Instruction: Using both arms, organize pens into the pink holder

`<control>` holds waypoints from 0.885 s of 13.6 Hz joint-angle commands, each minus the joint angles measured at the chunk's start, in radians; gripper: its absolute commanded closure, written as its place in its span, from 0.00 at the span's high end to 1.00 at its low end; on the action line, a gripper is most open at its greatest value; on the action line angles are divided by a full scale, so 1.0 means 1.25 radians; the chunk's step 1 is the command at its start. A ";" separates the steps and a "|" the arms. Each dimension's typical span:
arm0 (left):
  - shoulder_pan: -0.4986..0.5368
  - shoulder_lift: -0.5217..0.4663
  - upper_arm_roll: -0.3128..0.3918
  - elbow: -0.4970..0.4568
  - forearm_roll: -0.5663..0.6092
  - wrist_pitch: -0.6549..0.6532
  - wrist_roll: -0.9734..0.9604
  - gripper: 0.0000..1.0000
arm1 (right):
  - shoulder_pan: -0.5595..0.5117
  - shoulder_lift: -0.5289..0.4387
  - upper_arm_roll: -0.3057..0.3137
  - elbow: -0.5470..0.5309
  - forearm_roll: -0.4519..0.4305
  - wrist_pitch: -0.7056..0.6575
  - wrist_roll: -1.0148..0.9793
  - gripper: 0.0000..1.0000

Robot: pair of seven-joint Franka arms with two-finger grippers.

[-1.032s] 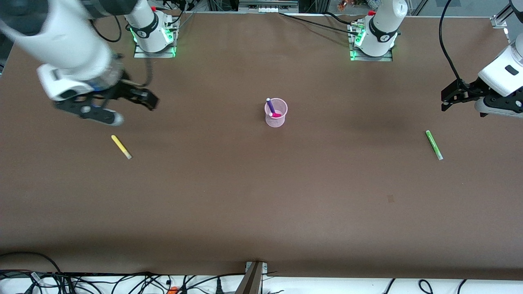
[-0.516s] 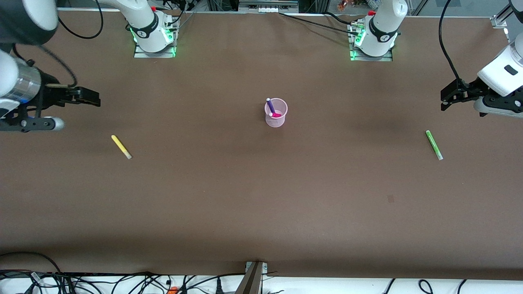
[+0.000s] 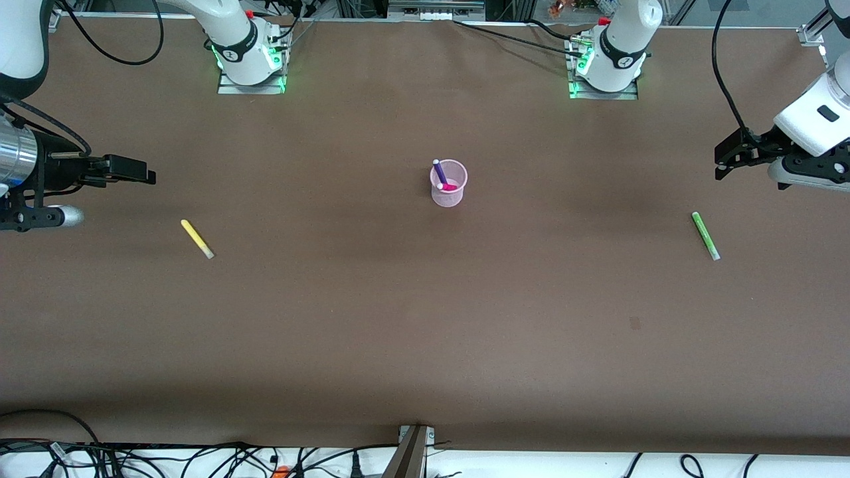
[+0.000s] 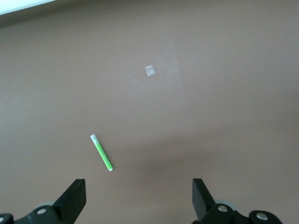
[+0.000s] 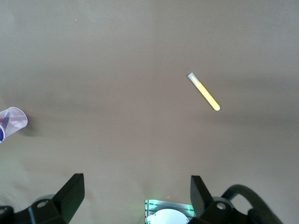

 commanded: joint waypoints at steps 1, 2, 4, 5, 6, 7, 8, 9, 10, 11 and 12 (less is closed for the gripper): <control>-0.004 -0.003 0.003 0.015 -0.019 -0.021 0.007 1.00 | 0.000 0.001 0.007 0.010 -0.036 0.014 -0.002 1.00; -0.004 -0.003 0.003 0.015 -0.019 -0.022 0.007 1.00 | -0.016 0.001 0.025 0.012 -0.059 0.027 -0.002 1.00; -0.005 -0.003 0.003 0.015 -0.019 -0.021 0.007 1.00 | -0.135 -0.007 0.175 0.019 -0.102 0.033 0.037 1.00; -0.005 -0.003 0.002 0.015 -0.019 -0.021 0.006 1.00 | -0.197 -0.009 0.252 0.027 -0.130 0.039 0.057 1.00; -0.006 -0.003 0.002 0.015 -0.019 -0.021 0.006 1.00 | -0.236 -0.010 0.313 0.030 -0.168 0.047 0.065 1.00; -0.006 -0.003 0.002 0.015 -0.019 -0.021 0.006 1.00 | -0.265 -0.019 0.353 0.031 -0.205 0.058 0.066 1.00; -0.005 -0.003 0.002 0.015 -0.019 -0.021 0.007 1.00 | -0.302 -0.026 0.400 0.027 -0.227 0.076 0.071 1.00; -0.005 -0.003 0.003 0.015 -0.019 -0.021 0.007 1.00 | -0.347 -0.035 0.454 0.023 -0.234 0.080 0.079 1.00; -0.005 -0.003 0.003 0.015 -0.019 -0.021 0.007 1.00 | -0.403 -0.037 0.508 0.020 -0.234 0.080 0.083 0.99; -0.005 -0.003 0.003 0.015 -0.019 -0.021 0.007 1.00 | -0.443 -0.045 0.550 0.009 -0.235 0.080 0.084 0.99; -0.005 -0.003 0.002 0.015 -0.019 -0.021 0.007 1.00 | -0.473 -0.064 0.583 -0.024 -0.235 0.093 0.089 0.99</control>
